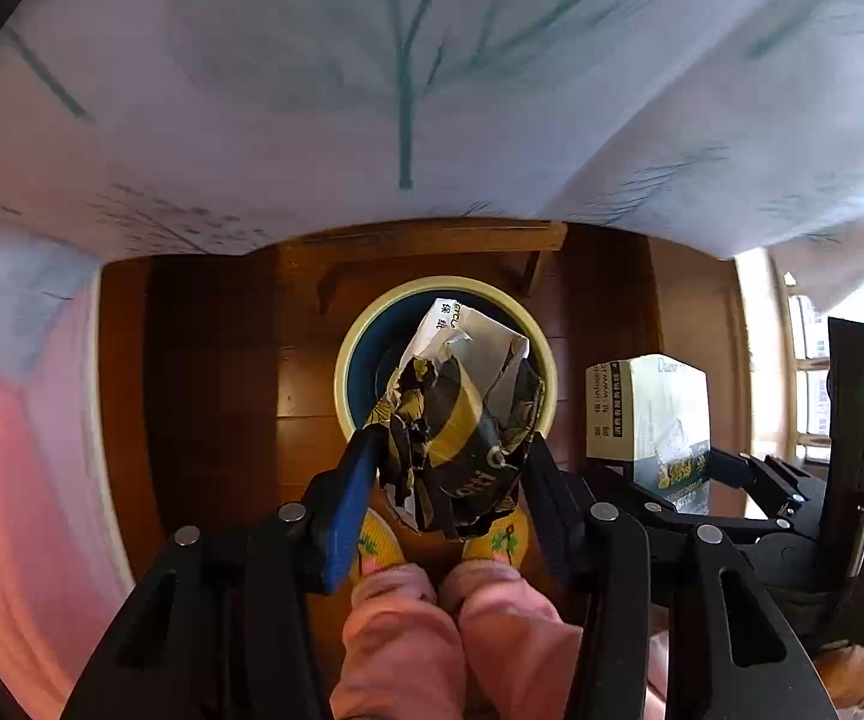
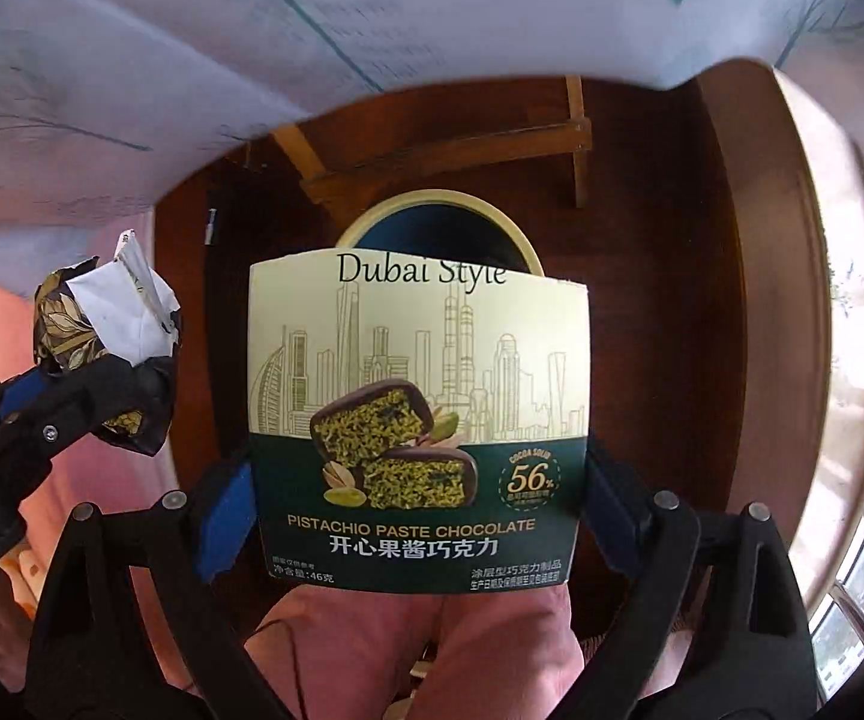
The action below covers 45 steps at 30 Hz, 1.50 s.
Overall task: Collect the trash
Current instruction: 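Carry the wrapper over the bin and open the left tool to drop it, then hold the green box over the bin and open the right tool to drop it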
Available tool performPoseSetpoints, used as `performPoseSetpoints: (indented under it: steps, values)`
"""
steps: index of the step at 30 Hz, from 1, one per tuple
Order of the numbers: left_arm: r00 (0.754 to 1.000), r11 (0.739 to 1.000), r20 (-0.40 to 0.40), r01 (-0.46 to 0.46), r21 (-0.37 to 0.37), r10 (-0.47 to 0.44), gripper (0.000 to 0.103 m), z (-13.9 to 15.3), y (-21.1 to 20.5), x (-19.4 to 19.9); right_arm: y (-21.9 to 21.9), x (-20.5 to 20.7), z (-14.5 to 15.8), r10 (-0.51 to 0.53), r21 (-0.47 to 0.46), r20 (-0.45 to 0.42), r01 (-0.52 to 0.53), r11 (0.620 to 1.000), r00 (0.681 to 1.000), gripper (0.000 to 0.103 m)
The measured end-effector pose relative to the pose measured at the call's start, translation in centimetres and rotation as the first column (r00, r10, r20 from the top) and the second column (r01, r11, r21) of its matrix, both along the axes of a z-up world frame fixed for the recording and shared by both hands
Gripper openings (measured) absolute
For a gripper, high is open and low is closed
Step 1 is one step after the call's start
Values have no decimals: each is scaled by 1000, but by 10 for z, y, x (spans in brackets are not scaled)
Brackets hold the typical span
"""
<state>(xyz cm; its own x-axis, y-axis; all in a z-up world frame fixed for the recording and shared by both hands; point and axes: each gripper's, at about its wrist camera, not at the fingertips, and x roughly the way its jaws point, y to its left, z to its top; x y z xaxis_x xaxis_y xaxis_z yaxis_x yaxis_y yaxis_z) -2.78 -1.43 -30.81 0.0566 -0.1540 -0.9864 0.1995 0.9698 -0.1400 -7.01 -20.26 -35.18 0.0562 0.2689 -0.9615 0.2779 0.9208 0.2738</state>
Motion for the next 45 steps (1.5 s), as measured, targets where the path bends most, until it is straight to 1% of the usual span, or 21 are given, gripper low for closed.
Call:
performPoseSetpoints:
  steps: [1, 2, 3, 4, 6, 7, 8, 11, 13, 16, 19, 22, 26, 29, 33, 37, 42, 45]
  values:
    - [1000, 1000, -7, -1, -1, 1, 53, -14, 2, 4, -1, 0, -13, -8, -11, -4, 8, 1000, 1000, 91]
    - [1000, 1000, -14, -1, 0, 1, 58, -26, 2, 7, -3, 0, -23, -16, -16, -8, 16, 1000, 1000, 91]
    - [1000, 1000, -21, 0, 1, 0, 59, -40, 5, 12, -5, 0, -34, -28, -17, -11, 28, 999, 1000, 91]
    - [1000, 1000, -22, -1, 2, 1, 61, -48, 3, 14, -6, 1, -44, -38, -19, -13, 38, 999, 999, 91]
    - [999, 1000, -32, -5, 3, 5, 68, -69, 4, 15, -6, 8, -62, -54, -21, -12, 54, 998, 998, 91]
    - [999, 1000, -39, -9, 1, 9, 74, -77, 5, 17, -6, 10, -70, -61, -19, -10, 60, 998, 998, 91]
    - [999, 1000, -45, -15, -1, 15, 77, -84, 7, 22, -10, 11, -78, -64, -18, -7, 64, 998, 998, 91]
    - [998, 1000, -56, -29, -10, 28, 79, -99, 16, 27, -2, 31, -98, -62, -28, -10, 61, 998, 998, 91]
    - [998, 1000, -52, -29, -7, 28, 82, -106, 21, 26, 3, 33, -109, -55, -31, -14, 55, 998, 998, 91]
    - [998, 1000, -52, -28, 2, 28, 82, -119, 30, 35, 10, 41, -126, -42, -37, -20, 41, 998, 999, 91]
    - [998, 999, -47, -37, 12, 38, 82, -126, 40, 36, 16, 46, -136, -37, -33, -40, 36, 999, 999, 91]
    - [998, 998, -41, -53, 22, 54, 82, -129, 51, 36, 26, 55, -148, -39, -35, -22, 39, 999, 999, 93]
    - [997, 997, -31, -71, 23, 72, 82, -123, 64, 33, 40, 65, -149, -24, -60, -1, 24, 998, 1000, 93]
    - [997, 997, -24, -74, 18, 75, 82, -114, 67, 32, 47, 68, -144, -2, -91, 19, 4, 996, 1000, 93]
    - [997, 997, -13, -73, 7, 73, 82, -101, 68, 30, 49, 67, -133, 6, -78, 26, -4, 997, 1000, 93]
    - [998, 998, -11, -67, 1, 67, 82, -93, 67, 29, 45, 65, -120, -10, -39, 45, 11, 999, 999, 93]
    - [998, 998, -11, -61, -11, 61, 82, -86, 65, 27, 50, 62, -106, 8, -73, 51, -4, 997, 999, 93]
    - [998, 998, -5, -63, -11, 63, 82, -84, 63, 29, 56, 59, -98, 43, -100, 65, -37, 994, 997, 93]
